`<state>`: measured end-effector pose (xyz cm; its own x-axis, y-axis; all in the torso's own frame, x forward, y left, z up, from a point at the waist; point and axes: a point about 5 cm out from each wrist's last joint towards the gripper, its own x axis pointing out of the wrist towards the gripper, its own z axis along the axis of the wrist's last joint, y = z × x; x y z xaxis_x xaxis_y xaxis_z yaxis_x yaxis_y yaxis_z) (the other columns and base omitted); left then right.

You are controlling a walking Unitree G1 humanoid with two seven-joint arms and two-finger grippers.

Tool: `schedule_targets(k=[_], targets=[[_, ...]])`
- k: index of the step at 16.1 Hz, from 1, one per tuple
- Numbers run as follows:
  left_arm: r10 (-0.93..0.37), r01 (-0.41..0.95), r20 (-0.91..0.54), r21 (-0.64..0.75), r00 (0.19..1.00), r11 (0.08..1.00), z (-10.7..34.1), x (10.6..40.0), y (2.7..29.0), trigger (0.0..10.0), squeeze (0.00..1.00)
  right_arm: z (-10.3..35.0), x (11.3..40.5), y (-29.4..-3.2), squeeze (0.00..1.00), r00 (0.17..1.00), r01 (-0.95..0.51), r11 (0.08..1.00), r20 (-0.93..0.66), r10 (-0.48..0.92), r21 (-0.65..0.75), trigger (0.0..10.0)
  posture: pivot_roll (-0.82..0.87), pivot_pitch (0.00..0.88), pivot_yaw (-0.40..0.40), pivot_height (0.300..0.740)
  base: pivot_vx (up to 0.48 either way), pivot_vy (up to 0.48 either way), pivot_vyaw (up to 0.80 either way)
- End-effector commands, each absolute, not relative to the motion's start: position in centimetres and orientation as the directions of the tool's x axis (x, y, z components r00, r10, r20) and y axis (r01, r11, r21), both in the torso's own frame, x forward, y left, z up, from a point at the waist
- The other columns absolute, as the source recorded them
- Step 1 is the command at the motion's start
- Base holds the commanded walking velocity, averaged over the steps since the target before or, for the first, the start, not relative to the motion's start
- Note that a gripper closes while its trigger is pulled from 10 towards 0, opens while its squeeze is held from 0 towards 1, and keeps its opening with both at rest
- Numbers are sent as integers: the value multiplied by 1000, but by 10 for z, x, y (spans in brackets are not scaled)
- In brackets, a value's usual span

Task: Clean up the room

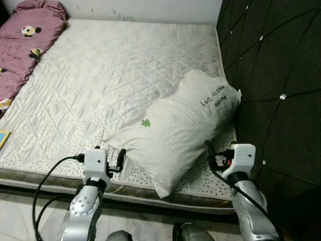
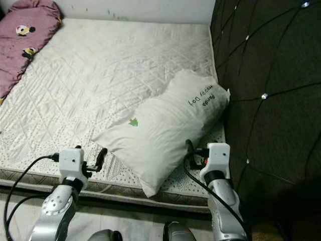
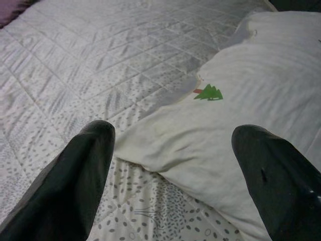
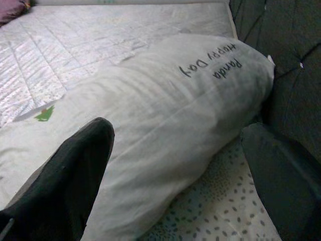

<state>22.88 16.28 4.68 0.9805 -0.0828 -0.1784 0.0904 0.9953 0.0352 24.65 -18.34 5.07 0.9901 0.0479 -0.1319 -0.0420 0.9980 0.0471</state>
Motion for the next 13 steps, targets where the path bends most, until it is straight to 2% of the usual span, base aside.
schedule_targets(k=[1,5,13], targets=[[-67,78,-195,50,978,996,45,224,170,10000,0,50,243,-185,0,990,-31,998,-136,39,60,10000,-38,147,34,740,0,0,0],[-61,74,-196,60,979,995,46,225,173,10000,0,50,243,-182,0,989,-37,997,-138,46,71,10000,-32,138,33,736,0,0,0],[-49,64,-192,72,980,995,48,224,172,10000,0,50,242,-181,0,989,-40,996,-140,51,78,10000,-33,144,37,656,0,0,0]])
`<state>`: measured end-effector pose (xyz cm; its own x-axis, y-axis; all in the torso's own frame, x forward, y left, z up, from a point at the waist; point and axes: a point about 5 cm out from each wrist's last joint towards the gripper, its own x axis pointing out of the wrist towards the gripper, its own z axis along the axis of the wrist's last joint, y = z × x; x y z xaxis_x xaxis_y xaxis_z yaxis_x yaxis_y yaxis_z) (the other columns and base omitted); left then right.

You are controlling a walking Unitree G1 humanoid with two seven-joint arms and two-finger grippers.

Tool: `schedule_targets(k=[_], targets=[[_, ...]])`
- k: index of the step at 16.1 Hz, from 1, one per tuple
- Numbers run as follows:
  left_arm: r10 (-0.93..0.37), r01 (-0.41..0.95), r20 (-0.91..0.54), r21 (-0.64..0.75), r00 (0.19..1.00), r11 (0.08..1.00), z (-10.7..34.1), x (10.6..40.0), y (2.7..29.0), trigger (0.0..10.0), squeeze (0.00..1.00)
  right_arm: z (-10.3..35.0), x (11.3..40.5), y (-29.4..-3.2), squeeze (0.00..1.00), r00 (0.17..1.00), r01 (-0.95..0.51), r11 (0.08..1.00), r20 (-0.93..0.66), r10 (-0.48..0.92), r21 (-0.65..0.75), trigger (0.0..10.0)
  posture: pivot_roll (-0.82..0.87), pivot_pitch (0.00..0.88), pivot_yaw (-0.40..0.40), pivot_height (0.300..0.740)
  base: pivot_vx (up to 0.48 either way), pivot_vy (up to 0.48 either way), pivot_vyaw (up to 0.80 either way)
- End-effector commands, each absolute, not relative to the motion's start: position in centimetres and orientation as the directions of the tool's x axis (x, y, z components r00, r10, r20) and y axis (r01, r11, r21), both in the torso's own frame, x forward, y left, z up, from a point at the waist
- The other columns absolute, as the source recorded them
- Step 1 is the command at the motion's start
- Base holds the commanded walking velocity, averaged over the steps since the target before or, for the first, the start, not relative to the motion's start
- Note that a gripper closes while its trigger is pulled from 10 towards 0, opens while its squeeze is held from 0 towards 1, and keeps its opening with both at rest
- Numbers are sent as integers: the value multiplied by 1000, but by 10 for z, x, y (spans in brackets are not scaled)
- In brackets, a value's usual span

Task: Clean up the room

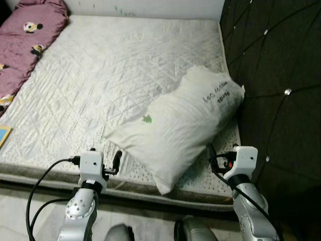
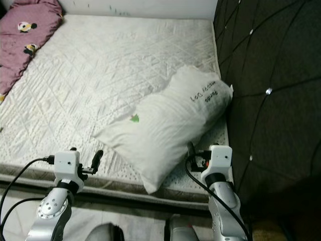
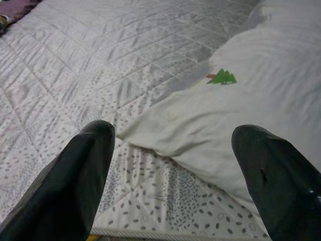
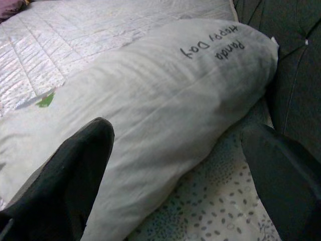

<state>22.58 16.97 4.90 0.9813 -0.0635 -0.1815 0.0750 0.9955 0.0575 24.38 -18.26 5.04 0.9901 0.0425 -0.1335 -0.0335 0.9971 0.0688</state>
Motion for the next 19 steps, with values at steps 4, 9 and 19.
schedule_targets(k=[4,9,19], targets=[[-38,53,-188,79,981,995,50,224,173,10000,0,51,243,-181,0,989,-41,996,-136,51,79,10000,-31,144,35,637,0,0,0],[-12,27,-188,79,982,997,50,222,175,10000,0,51,242,-181,0,988,-54,996,-138,64,77,10000,-24,148,22,637,0,0,0],[26,-7,-198,94,980,996,69,204,202,10000,0,74,228,-183,0,992,-54,994,-108,64,93,10000,-8,295,10,637,0,0,0]])
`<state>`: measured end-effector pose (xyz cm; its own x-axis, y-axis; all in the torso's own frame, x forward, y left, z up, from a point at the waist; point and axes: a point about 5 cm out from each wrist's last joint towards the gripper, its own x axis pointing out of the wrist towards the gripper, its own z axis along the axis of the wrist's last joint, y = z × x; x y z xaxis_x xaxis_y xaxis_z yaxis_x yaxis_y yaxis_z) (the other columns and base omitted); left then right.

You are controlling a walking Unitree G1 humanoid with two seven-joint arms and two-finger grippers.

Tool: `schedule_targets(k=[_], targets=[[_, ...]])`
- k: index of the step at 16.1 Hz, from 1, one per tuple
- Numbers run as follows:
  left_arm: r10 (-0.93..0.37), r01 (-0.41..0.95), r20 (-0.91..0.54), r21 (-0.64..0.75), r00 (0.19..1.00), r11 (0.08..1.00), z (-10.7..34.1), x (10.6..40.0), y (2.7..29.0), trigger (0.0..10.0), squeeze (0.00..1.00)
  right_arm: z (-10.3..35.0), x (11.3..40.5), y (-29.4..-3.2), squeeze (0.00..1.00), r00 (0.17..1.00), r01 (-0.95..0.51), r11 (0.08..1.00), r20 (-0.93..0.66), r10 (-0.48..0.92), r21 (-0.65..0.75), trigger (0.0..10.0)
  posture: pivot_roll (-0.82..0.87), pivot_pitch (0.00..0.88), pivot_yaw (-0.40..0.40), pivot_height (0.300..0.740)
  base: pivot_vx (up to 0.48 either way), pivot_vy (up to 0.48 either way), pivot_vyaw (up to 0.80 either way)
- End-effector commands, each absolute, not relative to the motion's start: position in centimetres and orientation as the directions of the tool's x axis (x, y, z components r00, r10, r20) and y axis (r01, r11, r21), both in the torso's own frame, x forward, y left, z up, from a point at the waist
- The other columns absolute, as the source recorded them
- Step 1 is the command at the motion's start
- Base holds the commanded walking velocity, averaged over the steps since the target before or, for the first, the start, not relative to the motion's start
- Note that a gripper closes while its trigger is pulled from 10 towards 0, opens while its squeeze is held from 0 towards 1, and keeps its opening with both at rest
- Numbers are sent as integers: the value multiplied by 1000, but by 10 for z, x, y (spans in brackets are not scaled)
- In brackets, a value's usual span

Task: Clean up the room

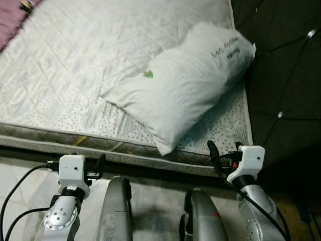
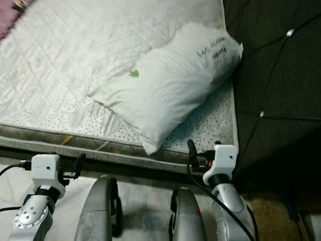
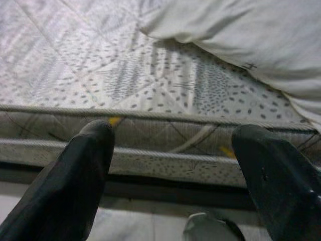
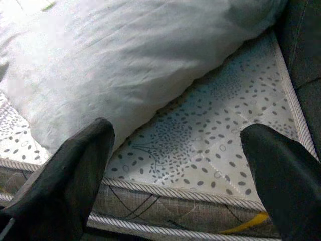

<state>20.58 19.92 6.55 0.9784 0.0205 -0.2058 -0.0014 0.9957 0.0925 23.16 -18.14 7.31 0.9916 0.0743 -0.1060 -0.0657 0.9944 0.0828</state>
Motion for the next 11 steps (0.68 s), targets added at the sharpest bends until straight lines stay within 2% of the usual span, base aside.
schedule_targets(k=[1,4,11], targets=[[21,-2,-198,92,980,996,70,206,200,10000,0,75,229,-183,0,992,-54,994,-111,64,95,10000,-12,295,9,632,0,0,0],[13,4,-196,86,981,996,73,208,198,10000,0,78,231,-183,0,991,-61,994,-113,72,95,10000,-17,297,6,607,0,0,0],[11,3,-178,78,984,997,77,210,197,10000,0,80,235,-182,0,989,-84,993,-117,93,85,10000,-12,287,-6,607,0,0,0]])
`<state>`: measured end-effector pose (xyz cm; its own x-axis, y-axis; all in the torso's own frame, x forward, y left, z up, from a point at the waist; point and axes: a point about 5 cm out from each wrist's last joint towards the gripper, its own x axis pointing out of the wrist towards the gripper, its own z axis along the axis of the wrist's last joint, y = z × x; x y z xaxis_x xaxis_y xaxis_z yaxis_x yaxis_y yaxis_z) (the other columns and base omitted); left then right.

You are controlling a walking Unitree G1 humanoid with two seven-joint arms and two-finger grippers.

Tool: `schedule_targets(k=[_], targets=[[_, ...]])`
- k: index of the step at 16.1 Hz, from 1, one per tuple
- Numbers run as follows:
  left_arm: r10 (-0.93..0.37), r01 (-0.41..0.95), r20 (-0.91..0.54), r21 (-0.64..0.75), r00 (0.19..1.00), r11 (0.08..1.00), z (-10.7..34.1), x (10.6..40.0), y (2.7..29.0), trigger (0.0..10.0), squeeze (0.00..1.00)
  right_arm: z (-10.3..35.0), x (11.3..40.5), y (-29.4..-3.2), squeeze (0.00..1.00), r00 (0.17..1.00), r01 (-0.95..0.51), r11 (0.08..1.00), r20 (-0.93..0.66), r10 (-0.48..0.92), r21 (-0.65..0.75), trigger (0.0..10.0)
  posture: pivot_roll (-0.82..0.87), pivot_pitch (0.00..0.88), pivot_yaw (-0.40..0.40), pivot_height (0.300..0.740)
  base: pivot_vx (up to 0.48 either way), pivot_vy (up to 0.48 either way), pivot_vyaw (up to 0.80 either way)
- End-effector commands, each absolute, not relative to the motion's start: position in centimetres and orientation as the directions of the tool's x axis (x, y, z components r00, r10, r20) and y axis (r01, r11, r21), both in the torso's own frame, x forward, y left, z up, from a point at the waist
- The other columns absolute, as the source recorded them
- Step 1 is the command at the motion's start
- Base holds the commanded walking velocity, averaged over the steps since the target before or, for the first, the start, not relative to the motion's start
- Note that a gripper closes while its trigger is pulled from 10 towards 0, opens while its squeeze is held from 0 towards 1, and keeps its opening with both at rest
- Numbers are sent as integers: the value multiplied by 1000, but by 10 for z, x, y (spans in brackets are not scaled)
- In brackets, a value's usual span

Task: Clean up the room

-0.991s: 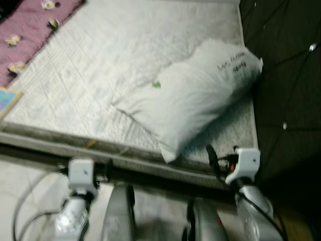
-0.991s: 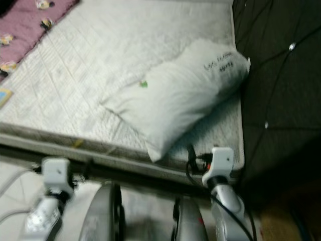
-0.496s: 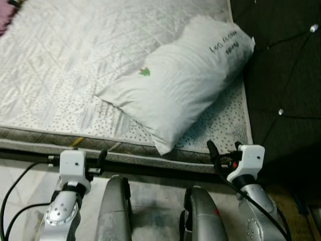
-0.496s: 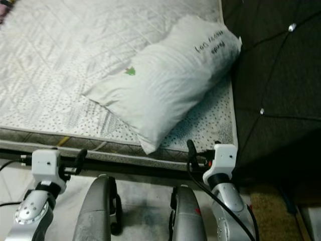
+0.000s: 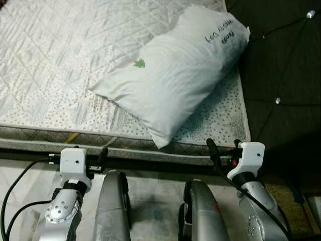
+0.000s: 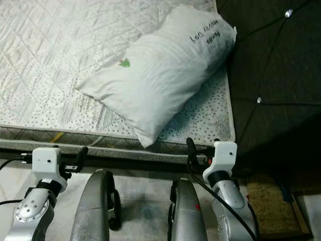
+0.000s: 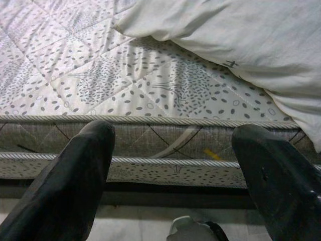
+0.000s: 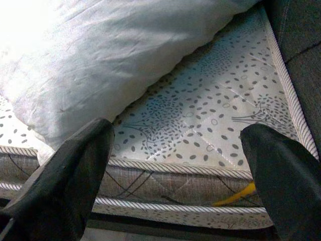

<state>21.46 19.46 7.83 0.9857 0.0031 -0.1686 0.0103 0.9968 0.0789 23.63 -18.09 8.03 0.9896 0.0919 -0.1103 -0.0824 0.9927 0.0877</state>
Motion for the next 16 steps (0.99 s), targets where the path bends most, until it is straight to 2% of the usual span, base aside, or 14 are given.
schedule_targets(k=[1,14,16], targets=[[11,3,-179,78,984,997,77,211,197,10000,0,80,236,-182,0,988,-89,993,-119,98,80,10000,-11,283,-6,607,266,0,0],[-7,21,-179,78,984,997,76,215,195,10000,0,80,240,-179,0,986,-108,991,-118,117,75,10000,-11,274,2,607,318,0,0],[15,1,-176,95,984,995,76,215,196,10000,0,80,241,-179,0,986,-111,991,-116,120,76,10000,-10,274,2,607,0,0,0]])
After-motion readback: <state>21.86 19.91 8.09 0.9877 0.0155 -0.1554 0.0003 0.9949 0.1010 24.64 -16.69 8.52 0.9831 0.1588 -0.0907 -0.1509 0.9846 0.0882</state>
